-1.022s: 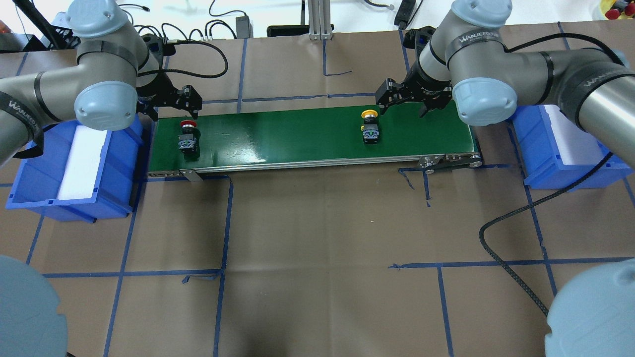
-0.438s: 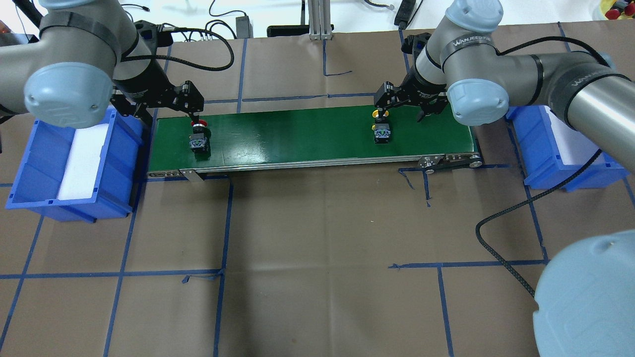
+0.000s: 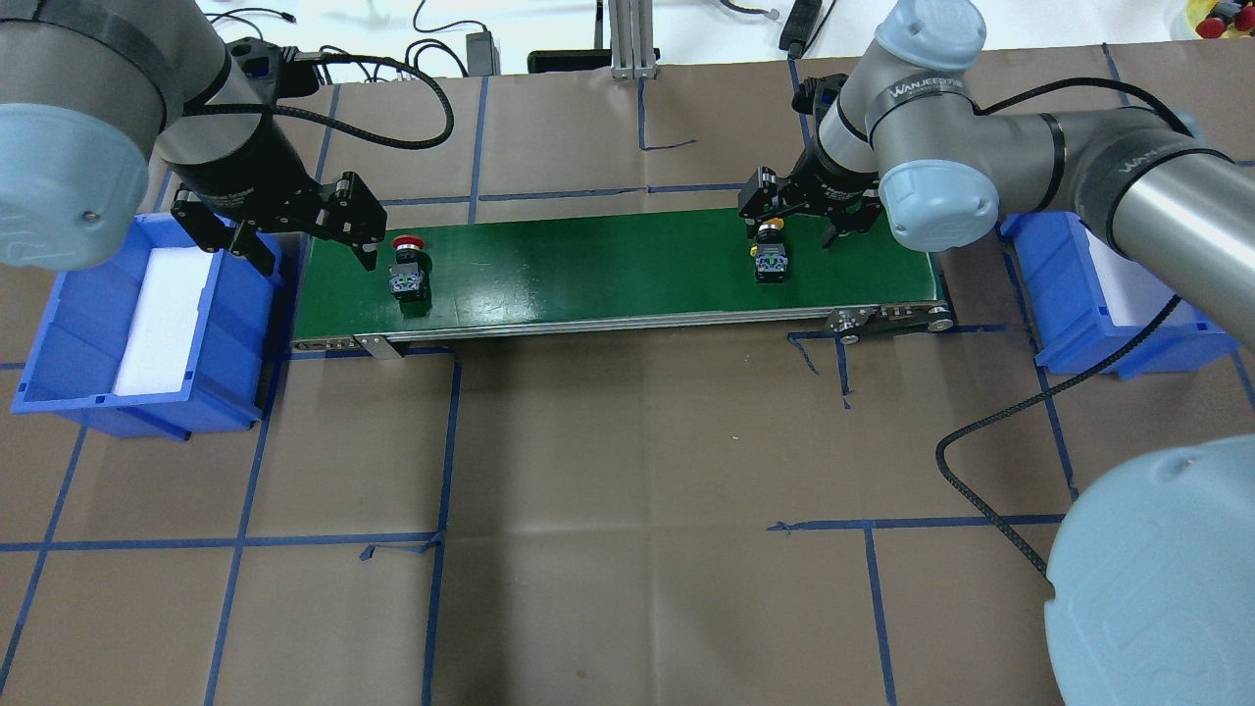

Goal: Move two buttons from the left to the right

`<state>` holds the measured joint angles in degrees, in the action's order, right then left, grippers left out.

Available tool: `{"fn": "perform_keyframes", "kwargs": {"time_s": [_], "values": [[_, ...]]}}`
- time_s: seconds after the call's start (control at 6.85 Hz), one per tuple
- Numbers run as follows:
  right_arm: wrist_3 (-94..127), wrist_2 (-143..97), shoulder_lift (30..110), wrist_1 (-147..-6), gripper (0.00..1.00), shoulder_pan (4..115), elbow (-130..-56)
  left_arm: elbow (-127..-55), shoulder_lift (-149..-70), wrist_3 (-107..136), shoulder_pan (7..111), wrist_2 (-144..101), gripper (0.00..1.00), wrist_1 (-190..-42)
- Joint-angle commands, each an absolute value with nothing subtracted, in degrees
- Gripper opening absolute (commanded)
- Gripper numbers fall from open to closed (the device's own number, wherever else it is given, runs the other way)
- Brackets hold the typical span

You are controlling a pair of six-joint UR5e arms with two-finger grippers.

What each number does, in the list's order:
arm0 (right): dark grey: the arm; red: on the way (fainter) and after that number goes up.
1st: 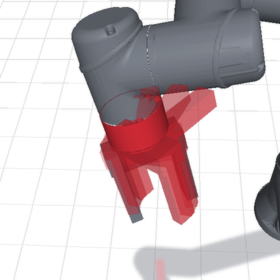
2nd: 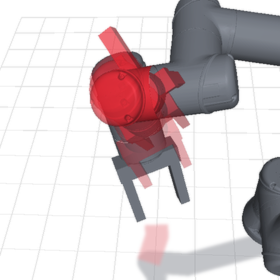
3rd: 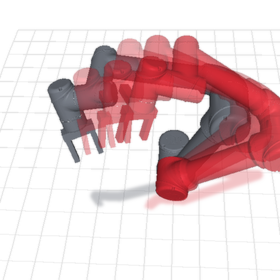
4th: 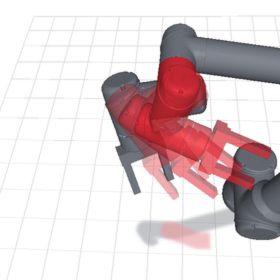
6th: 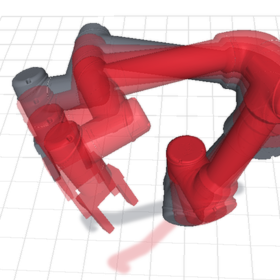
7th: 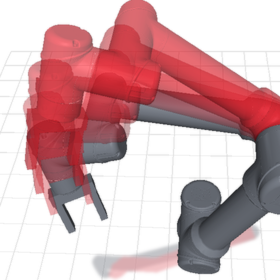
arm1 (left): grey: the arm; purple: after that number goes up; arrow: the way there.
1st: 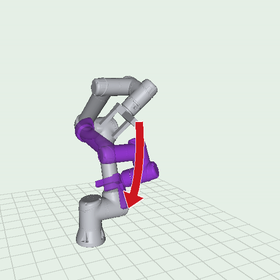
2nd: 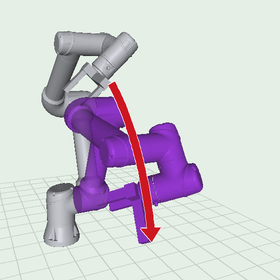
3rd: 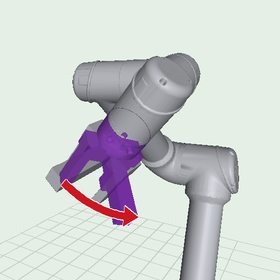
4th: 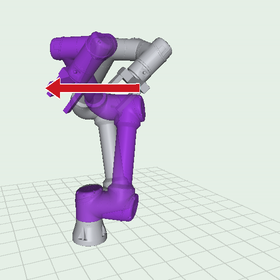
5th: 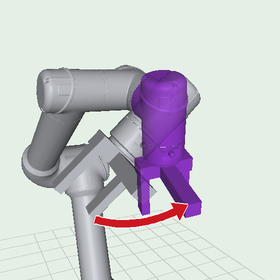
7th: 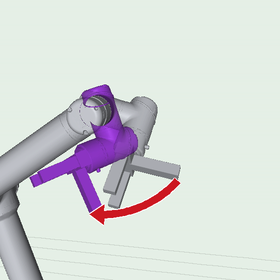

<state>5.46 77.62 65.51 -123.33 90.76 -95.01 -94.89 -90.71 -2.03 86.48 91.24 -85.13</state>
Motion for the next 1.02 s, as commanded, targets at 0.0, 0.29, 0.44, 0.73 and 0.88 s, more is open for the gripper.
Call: {"fn": "perform_keyframes", "kwargs": {"time_s": [0.0,0.29,0.44,0.73,0.88], "values": [[6.06,79.52,64.69,-123.40,1.00,90.79,-95.01,-94.49,-90.26,-2.02,86.75,91.23,1.00,-85.96],[5.98,85.59,64.43,-123.57,1.00,90.79,-95.01,-91.68,-91.67,-2.02,87.62,91.49,1.00,-86.83],[5.98,85.61,63.99,-123.66,0.99,90.79,-94.92,-91.76,-91.58,-2.02,87.63,91.49,1.00,-86.84],[5.98,85.69,63.81,-123.84,0.99,90.79,-94.92,-91.76,-91.49,-1.93,87.71,91.14,1.00,-86.84],[5.45,87.69,63.46,-123.75,0.77,90.79,-94.92,-91.76,-91.49,-1.93,87.80,91.06,1.00,-86.84]]}}
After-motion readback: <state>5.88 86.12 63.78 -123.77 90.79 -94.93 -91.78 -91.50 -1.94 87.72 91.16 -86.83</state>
